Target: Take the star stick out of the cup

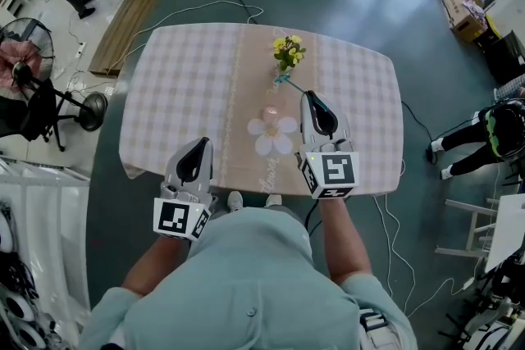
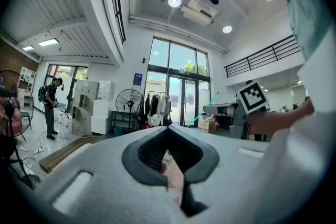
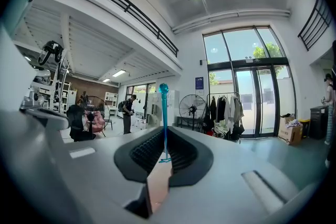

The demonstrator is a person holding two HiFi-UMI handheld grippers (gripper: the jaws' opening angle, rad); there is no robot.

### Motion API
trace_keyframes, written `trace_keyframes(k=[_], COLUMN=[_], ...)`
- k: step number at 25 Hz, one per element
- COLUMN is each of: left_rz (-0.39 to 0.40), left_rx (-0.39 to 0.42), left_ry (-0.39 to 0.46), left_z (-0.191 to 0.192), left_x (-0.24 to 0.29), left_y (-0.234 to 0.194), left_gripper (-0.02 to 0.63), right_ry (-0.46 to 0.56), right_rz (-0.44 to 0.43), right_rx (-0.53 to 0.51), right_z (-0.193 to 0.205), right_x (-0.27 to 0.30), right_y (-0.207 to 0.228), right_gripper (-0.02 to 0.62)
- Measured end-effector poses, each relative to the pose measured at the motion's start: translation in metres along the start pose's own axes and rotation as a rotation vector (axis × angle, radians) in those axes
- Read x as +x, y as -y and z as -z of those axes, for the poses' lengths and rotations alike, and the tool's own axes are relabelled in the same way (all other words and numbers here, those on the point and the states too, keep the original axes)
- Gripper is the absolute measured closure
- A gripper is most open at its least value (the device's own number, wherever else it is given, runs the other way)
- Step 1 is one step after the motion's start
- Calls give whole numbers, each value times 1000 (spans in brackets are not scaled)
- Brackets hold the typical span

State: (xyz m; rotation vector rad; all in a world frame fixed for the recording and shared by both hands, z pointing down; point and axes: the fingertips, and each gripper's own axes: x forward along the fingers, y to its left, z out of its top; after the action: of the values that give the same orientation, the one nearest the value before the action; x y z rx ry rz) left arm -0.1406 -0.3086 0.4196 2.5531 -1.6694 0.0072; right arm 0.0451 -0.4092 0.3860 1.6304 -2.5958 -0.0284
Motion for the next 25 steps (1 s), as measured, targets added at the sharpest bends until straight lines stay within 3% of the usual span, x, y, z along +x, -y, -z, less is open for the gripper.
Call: trace_keyframes(k=[25], left_rz=[-1], left_rx=[3], left_ry=[3], left_z=[0], left_x=[0], left_y=[3], left_gripper=[601], right_ry=[30], right_rz=[-7], right_rx=[-16], right_z=[-11], right_x=[-6], right_y=[-2], right_gripper=[582])
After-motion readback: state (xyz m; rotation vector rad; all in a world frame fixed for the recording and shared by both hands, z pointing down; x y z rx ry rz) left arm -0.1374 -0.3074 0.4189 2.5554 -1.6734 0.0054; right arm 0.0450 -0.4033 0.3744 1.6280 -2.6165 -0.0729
